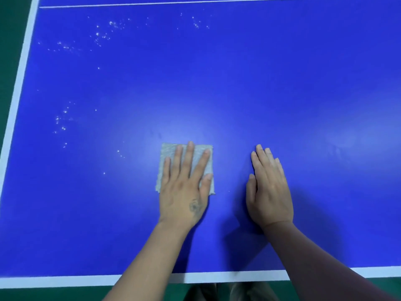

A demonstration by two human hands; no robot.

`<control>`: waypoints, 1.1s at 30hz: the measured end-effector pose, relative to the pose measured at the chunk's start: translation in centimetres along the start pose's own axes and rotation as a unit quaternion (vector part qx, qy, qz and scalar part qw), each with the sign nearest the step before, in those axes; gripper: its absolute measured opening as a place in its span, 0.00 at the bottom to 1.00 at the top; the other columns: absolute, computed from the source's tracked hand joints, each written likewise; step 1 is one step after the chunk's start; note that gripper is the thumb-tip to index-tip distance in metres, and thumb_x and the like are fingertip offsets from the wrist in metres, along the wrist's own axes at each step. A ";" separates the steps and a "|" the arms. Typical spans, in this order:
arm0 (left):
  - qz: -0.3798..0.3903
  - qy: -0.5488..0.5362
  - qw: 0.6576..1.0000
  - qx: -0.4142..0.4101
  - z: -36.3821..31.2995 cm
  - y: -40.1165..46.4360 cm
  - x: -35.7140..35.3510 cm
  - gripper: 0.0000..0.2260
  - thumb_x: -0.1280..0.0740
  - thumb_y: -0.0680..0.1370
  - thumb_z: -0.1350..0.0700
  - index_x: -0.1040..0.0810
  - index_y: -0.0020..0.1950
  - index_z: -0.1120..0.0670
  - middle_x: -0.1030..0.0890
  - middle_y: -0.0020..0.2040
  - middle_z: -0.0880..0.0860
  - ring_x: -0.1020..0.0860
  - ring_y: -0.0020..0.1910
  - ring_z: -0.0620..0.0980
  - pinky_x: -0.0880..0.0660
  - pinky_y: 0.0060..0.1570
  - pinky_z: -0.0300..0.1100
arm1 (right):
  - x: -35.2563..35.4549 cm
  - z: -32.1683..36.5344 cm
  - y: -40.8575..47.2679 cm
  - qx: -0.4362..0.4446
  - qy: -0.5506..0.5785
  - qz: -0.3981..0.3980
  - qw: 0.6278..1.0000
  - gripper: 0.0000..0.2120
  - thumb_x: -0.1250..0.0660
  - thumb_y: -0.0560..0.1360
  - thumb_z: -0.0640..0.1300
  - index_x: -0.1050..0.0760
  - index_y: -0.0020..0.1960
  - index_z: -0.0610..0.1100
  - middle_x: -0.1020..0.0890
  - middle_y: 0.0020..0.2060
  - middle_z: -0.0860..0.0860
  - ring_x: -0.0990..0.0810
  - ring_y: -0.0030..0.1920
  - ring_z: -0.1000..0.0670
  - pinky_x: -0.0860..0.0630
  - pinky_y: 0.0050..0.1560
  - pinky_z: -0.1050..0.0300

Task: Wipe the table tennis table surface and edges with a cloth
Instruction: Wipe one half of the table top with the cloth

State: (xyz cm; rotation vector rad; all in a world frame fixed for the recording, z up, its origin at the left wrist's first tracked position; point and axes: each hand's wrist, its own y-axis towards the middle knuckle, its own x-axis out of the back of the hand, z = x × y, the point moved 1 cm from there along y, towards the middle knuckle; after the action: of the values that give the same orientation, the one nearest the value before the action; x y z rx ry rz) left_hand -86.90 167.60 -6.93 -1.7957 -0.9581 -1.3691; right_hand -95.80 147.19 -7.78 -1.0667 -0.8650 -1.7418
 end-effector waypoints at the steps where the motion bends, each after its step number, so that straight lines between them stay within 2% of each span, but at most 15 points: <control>1: 0.001 0.001 1.000 0.027 1.1 0.4 0.4 0.26 0.50 0.89 0.43 0.46 0.88 0.43 0.50 0.89 0.51 0.54 0.88 0.54 0.52 0.85 0.59 | 0.0 0.1 0.0 -0.001 0.000 -0.003 1.000 0.26 0.43 0.83 0.39 0.33 0.80 0.38 0.36 0.83 0.46 0.42 0.84 0.45 0.43 0.83 0.42; 3: 0.003 0.001 0.997 0.079 2.9 2.1 1.1 0.27 0.53 0.88 0.41 0.47 0.88 0.43 0.50 0.89 0.52 0.54 0.88 0.55 0.53 0.85 0.59 | 0.2 0.2 0.5 -0.008 0.003 -0.017 1.000 0.24 0.41 0.81 0.39 0.28 0.76 0.38 0.30 0.80 0.46 0.34 0.81 0.42 0.36 0.79 0.43; 5: 0.004 -0.009 0.992 0.125 4.2 4.9 1.6 0.27 0.56 0.88 0.40 0.50 0.88 0.42 0.53 0.89 0.51 0.56 0.88 0.54 0.57 0.85 0.58 | 0.5 0.3 2.7 -0.033 0.009 -0.038 0.999 0.17 0.39 0.81 0.41 0.22 0.67 0.39 0.22 0.72 0.45 0.24 0.70 0.39 0.28 0.68 0.43; 7: -0.003 -0.024 0.985 0.171 4.7 8.4 2.0 0.28 0.59 0.87 0.39 0.53 0.88 0.41 0.56 0.89 0.51 0.59 0.87 0.54 0.61 0.85 0.58 | 0.6 0.6 5.9 -0.068 0.011 -0.048 0.996 0.14 0.38 0.81 0.42 0.21 0.64 0.41 0.21 0.67 0.46 0.23 0.65 0.40 0.28 0.64 0.44; 10: -0.022 -0.035 0.977 0.208 3.5 13.8 1.9 0.28 0.58 0.87 0.40 0.53 0.88 0.42 0.57 0.89 0.54 0.60 0.87 0.56 0.63 0.84 0.60 | -0.2 0.9 11.1 -0.077 0.019 -0.049 0.996 0.15 0.35 0.82 0.41 0.23 0.68 0.40 0.24 0.73 0.46 0.28 0.74 0.42 0.32 0.74 0.44; 13: -0.020 -0.037 0.986 0.163 0.3 17.5 1.4 0.28 0.56 0.87 0.41 0.52 0.88 0.43 0.57 0.89 0.54 0.61 0.87 0.57 0.63 0.83 0.60 | -1.8 1.1 16.0 -0.069 0.008 -0.040 0.997 0.21 0.38 0.85 0.45 0.27 0.75 0.38 0.31 0.80 0.45 0.36 0.81 0.42 0.41 0.82 0.42; 17: -0.041 -0.022 0.998 0.044 -3.2 16.8 0.3 0.26 0.51 0.89 0.43 0.46 0.88 0.44 0.50 0.89 0.54 0.55 0.88 0.56 0.56 0.85 0.60 | -3.1 1.5 20.8 -0.061 -0.040 -0.022 0.997 0.27 0.45 0.86 0.50 0.36 0.82 0.38 0.39 0.84 0.45 0.44 0.85 0.44 0.48 0.84 0.41; 21: -0.009 -0.007 1.000 0.006 -2.6 12.2 0.2 0.25 0.52 0.89 0.44 0.46 0.88 0.43 0.51 0.89 0.52 0.55 0.88 0.54 0.54 0.85 0.59 | -3.7 1.6 21.2 -0.054 -0.075 -0.030 0.995 0.29 0.46 0.87 0.52 0.39 0.83 0.39 0.41 0.85 0.46 0.46 0.85 0.44 0.49 0.84 0.41; 26: -0.001 0.003 0.997 0.078 1.8 11.0 1.4 0.27 0.50 0.88 0.43 0.47 0.88 0.43 0.51 0.89 0.51 0.55 0.88 0.54 0.52 0.85 0.60 | -3.5 1.7 21.5 -0.063 -0.095 -0.020 0.993 0.30 0.47 0.85 0.52 0.39 0.83 0.39 0.41 0.85 0.47 0.45 0.85 0.44 0.48 0.84 0.41; 33: -0.073 -0.020 0.976 0.206 3.7 22.5 1.8 0.27 0.53 0.89 0.42 0.47 0.88 0.45 0.49 0.88 0.56 0.53 0.87 0.58 0.56 0.84 0.61 | -3.7 1.5 21.8 -0.069 -0.094 -0.002 0.993 0.30 0.49 0.85 0.52 0.39 0.83 0.40 0.42 0.85 0.48 0.46 0.85 0.44 0.49 0.84 0.42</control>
State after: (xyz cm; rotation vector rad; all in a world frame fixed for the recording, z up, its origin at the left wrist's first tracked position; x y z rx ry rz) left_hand -65.43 159.71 -7.72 -1.4667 -1.3094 -1.1197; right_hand -74.32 141.85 -8.23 -1.3379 -0.8725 -1.7449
